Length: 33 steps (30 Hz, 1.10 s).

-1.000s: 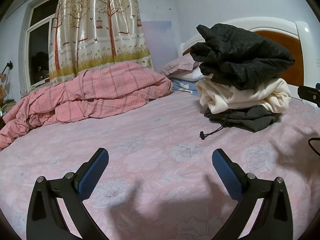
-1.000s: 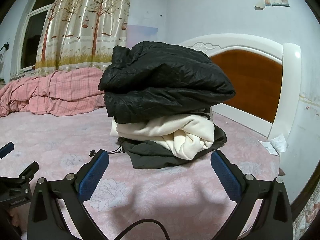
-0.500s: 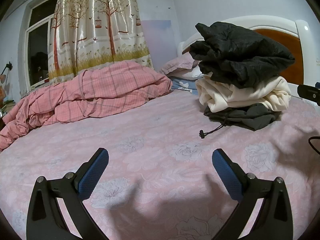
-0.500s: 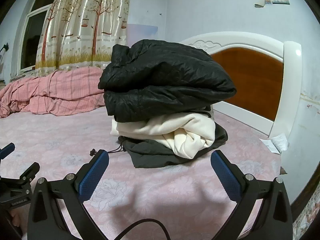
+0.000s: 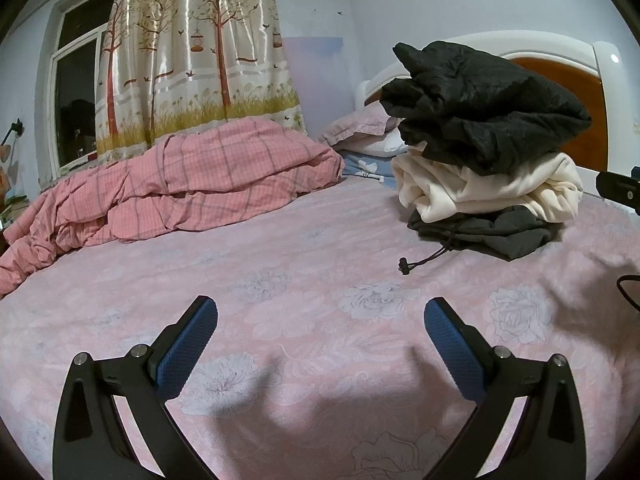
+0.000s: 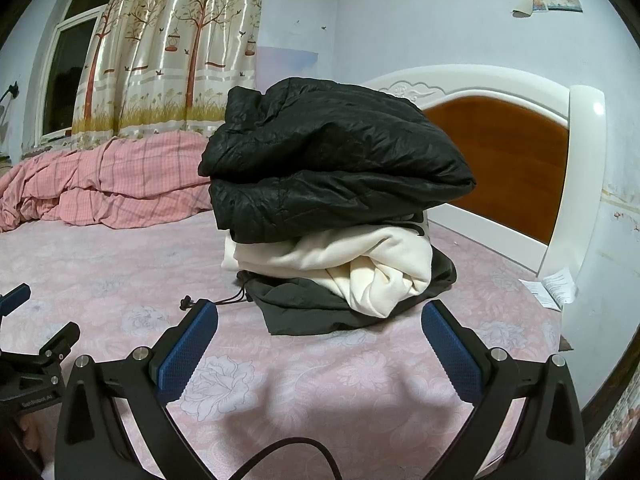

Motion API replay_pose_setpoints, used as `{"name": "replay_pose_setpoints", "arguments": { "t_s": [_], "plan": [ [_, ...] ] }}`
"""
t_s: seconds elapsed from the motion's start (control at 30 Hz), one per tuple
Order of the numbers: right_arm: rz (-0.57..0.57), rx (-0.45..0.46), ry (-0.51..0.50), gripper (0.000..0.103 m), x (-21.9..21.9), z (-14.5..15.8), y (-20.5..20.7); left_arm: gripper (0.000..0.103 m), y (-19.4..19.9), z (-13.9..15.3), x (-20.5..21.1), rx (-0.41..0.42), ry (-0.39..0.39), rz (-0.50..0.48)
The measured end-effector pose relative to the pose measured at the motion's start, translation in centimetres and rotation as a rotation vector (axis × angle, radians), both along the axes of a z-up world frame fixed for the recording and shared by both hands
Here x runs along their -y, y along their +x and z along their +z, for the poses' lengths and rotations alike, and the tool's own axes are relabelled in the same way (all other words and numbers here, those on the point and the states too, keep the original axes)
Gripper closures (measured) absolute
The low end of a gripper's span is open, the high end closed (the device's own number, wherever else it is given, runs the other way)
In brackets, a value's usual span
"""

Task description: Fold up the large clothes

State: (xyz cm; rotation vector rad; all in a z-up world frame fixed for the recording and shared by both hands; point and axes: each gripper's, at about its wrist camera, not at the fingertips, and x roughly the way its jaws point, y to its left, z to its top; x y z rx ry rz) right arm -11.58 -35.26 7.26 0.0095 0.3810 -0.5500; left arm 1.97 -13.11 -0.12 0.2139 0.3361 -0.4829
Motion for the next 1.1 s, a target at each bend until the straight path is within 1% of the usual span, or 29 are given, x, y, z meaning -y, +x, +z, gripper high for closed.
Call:
{"name": "replay_pose_setpoints", "arguments": {
  "t_s": [0.47,0.67,1.1],
  "plan": [
    [0.002,-0.001,0.0,0.001,0.06,-0.07,0.11,0.0,-0.01,-0.01,-0.1,0.0,0.003,-0.001],
    [0.002,0.0,0.001,0.001,0.07,-0.05,0.1,0.0,-0.13,0.05,-0.14,0.01,-0.008,-0.004],
    [0.003,0.0,0.002,0.001,0.07,-0.01,0.09,0.0,-0.13,-0.05,-0.35,0.002,-0.006,-0.005]
  ]
}}
